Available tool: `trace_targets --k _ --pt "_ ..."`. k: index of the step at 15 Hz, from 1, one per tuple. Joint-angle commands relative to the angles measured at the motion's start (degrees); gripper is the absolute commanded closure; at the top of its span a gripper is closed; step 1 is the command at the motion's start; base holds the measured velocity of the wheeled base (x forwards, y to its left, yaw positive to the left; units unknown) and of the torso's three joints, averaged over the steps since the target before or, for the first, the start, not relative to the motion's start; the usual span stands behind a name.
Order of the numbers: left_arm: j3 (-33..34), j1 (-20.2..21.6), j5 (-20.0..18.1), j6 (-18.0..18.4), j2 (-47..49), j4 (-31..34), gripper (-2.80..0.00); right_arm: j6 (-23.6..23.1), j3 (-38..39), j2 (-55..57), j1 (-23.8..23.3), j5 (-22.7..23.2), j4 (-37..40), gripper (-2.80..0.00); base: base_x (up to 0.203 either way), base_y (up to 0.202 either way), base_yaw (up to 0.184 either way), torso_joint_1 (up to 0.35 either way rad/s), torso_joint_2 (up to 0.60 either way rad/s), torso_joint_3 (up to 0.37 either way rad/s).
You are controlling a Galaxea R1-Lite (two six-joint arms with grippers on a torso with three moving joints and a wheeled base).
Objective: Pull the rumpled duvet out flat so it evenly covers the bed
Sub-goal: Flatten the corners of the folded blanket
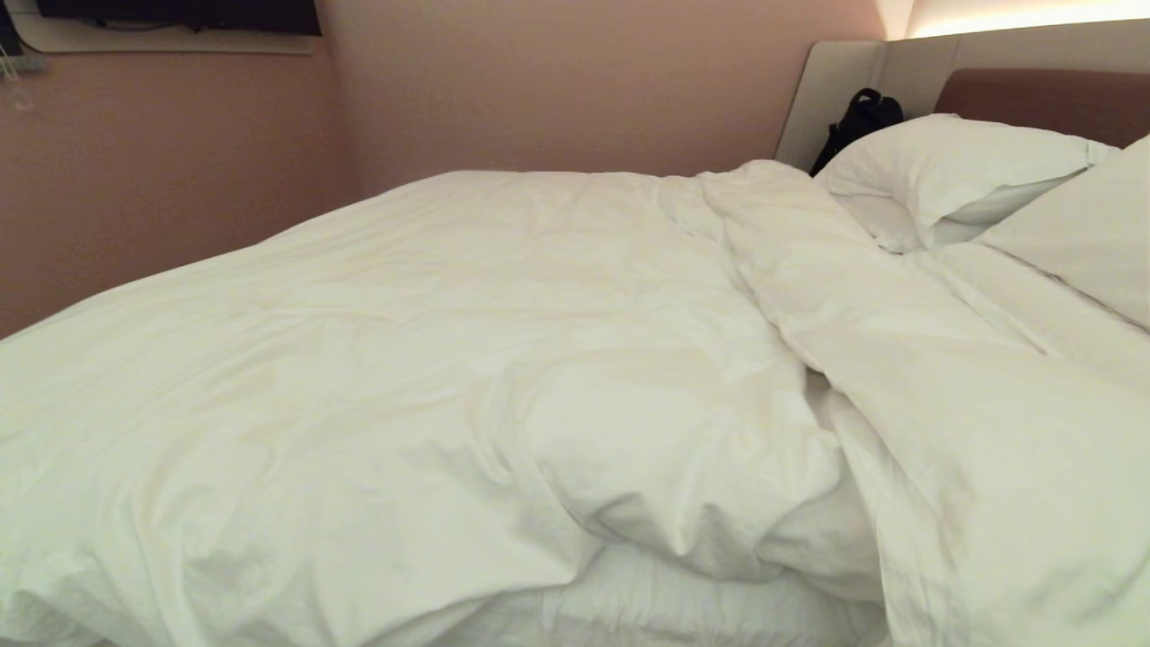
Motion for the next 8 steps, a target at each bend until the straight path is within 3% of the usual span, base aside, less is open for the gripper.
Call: trace_targets --k 1,5,8 --pt "0.0 0.0 0.03 -0.01 -0.02 -0.04 0.0 0.13 -0.69 4.53 -3.16 0.07 -3.32 0.0 0.0 0.0 0.0 0.0 0.0 0.0" --pt "0.0 0.0 0.03 -0.01 -0.02 -0.04 0.0 0.15 -0.74 8.59 -4.57 0.79 -6.03 0.0 0.0 0.0 0.0 0.0 0.0 0.0" --pt "0.0 0.0 0.03 -0.01 -0.02 -0.04 0.0 -3.63 -0.37 7.05 -4.5 3.18 -7.25 0.0 0.0 0.0 0.0 0.0 0.0 0.0"
